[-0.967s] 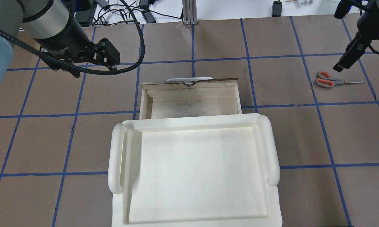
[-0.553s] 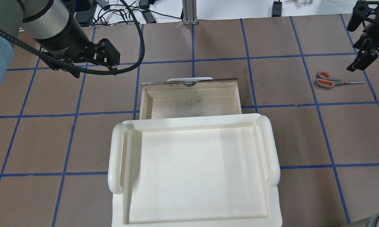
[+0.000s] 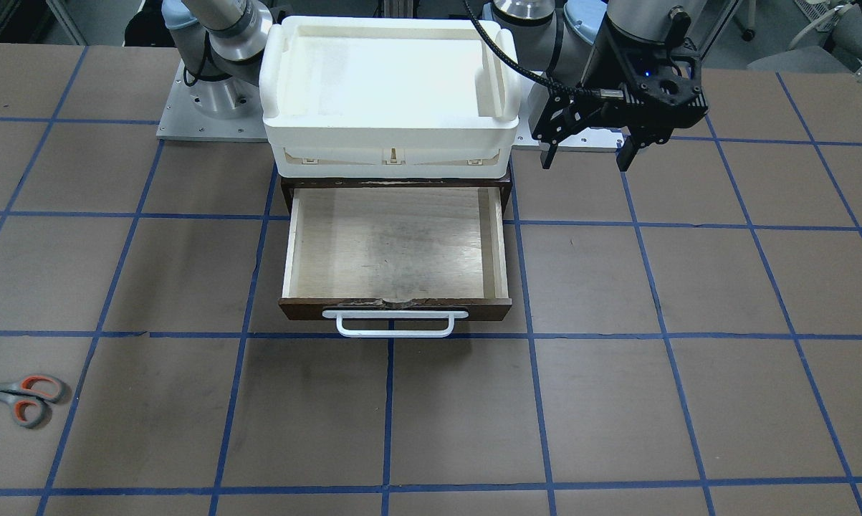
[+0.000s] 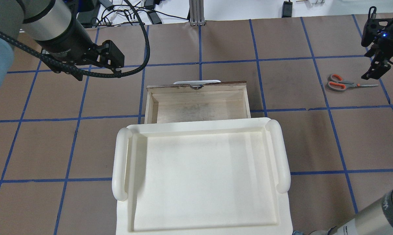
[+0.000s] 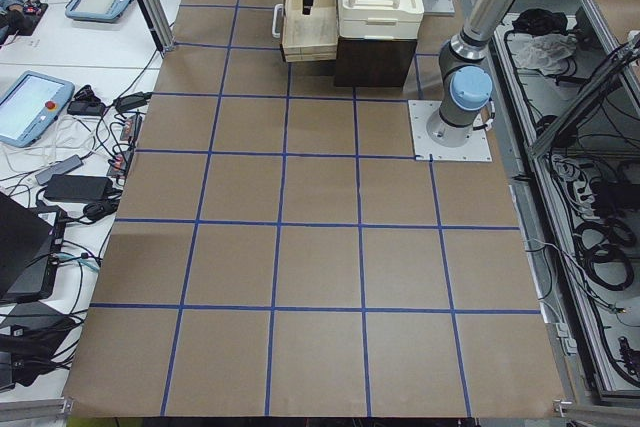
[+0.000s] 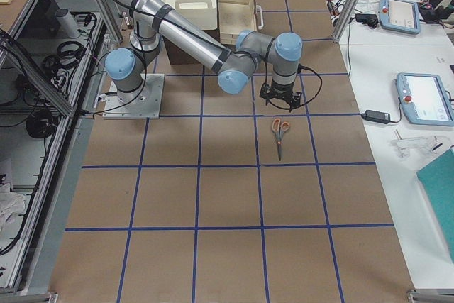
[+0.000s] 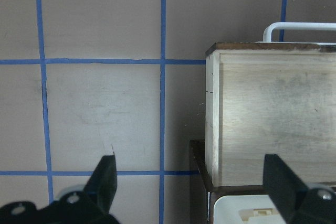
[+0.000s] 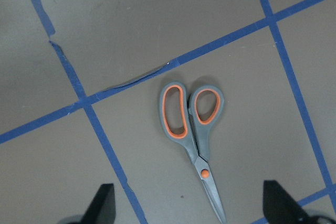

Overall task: Put scissors in drawer and close it
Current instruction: 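Lower the right gripper and grasp the scissors by the handles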

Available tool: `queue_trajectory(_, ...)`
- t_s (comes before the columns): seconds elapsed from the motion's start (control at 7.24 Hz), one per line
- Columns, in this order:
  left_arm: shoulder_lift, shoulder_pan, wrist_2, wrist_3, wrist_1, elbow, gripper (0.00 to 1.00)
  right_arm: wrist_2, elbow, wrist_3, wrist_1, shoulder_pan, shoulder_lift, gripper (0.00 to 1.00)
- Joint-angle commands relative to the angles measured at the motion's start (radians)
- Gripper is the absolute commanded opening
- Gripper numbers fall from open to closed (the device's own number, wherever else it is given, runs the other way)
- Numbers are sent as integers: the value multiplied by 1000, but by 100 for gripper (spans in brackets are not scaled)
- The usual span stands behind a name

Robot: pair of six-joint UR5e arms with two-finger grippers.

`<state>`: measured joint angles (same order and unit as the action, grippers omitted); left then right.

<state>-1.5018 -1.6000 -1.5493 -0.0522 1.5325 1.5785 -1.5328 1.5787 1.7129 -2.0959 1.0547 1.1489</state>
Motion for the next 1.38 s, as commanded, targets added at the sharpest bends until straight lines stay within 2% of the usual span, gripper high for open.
queue_trajectory(0.0, 0, 0, 0, 0, 0, 0, 100, 0, 0, 94, -90, -33, -81, 100)
queue_trajectory(0.41, -1, 0, 0, 0, 0, 0, 100, 0, 0, 157, -140, -39, -133, 100)
queue_trajectory(0.55, -1, 0, 0, 0, 0, 0, 100, 0, 0, 159, -145, -39, -142, 92)
queue_trajectory(0.83, -1, 0, 0, 0, 0, 0, 100, -1, 0, 186, -205, -39, -178, 96)
queue_trajectory(1.11, -1, 0, 0, 0, 0, 1, 100, 0, 0, 197, -208, -39, -185, 89)
queue_trajectory(1.24, -1, 0, 0, 0, 0, 2, 100, -1, 0, 197, -208, -39, -198, 79)
